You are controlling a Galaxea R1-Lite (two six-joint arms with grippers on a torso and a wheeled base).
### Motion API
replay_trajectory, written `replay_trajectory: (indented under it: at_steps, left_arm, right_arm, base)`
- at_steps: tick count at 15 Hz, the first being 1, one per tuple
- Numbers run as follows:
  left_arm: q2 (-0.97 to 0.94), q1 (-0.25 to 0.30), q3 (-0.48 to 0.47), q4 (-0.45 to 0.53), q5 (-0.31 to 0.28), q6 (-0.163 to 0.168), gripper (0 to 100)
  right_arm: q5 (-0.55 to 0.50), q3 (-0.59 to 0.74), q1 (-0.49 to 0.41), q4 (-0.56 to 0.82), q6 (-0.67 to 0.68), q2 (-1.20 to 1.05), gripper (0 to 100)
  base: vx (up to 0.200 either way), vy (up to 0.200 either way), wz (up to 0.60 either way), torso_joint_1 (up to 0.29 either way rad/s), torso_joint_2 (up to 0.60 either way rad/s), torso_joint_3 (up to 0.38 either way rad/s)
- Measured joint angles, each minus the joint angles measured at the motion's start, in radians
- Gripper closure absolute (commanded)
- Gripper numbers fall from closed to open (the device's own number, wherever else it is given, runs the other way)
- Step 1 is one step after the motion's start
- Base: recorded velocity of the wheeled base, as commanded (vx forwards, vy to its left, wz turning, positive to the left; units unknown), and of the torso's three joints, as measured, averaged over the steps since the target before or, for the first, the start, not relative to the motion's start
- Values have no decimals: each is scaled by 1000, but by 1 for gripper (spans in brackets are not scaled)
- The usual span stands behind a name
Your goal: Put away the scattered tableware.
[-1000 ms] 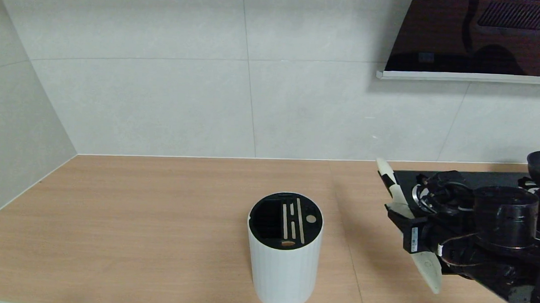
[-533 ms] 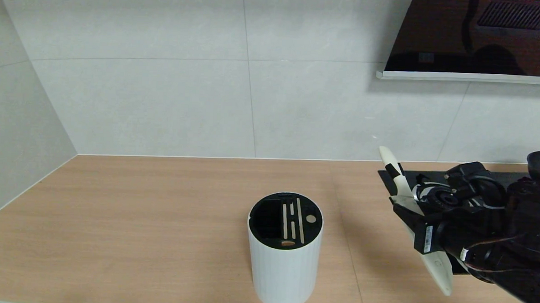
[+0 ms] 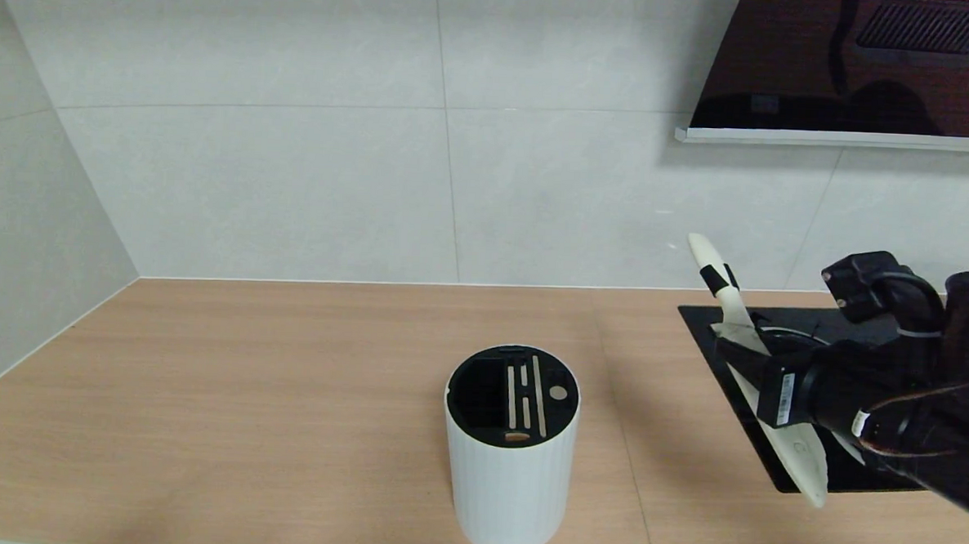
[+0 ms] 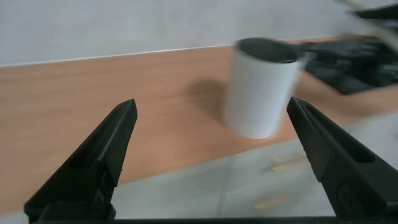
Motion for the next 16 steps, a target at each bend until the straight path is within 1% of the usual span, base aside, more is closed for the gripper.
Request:
replay_trajectory:
  at_steps: [3, 5, 7, 8, 9, 11, 12, 13, 14, 15, 16]
  left_arm:
    - [205, -25, -121, -11, -31, -1, 0]
    - [367, -37, -191, -57, -52, 1, 0]
    - [524, -62, -226, -148, -91, 10, 0]
    - [602, -80, -237, -210, -107, 15, 0]
    - [673, -100, -246, -267, -118, 15, 0]
    - [800, -137, -256, -380, -127, -3, 0]
    - [862, -159, -256, -437, -129, -24, 0]
    - [911, -186, -251, -493, -129, -58, 0]
    - [960, -227, -243, -567, -130, -123, 0]
    - [1001, -269, -231, -657, -130, -214, 0]
    - [1030, -304, -222, -736, -130, -296, 0]
  right_arm:
    - [16, -102, 2, 79, 3, 10, 100]
    - [26, -162, 5, 93, 4, 36, 100]
    - [26, -241, 22, 146, 5, 63, 100]
    - [28, -278, 50, 186, 11, 76, 100]
    - [25, -301, 81, 197, 24, 89, 100]
    - [12, -317, 155, 203, 63, 113, 100]
    - [2, -319, 193, 203, 86, 124, 100]
    - [-11, -322, 223, 202, 105, 133, 100]
    - [-28, -325, 252, 201, 121, 142, 100]
    - [-40, -327, 278, 190, 129, 151, 100]
    - [-44, -328, 297, 174, 135, 158, 100]
  base:
    - [0, 0, 0, 0, 0, 0]
    - [0, 0, 0, 0, 0, 0]
    - [0, 0, 0, 0, 0, 0]
    - [0, 0, 0, 0, 0, 0]
    - [0, 0, 0, 0, 0, 0]
    - [0, 0, 0, 0, 0, 0]
    - [0, 0, 0, 0, 0, 0]
    - [0, 0, 0, 0, 0, 0]
    - [0, 0, 0, 0, 0, 0]
    - [0, 0, 0, 0, 0, 0]
    - [0, 0, 0, 0, 0, 0]
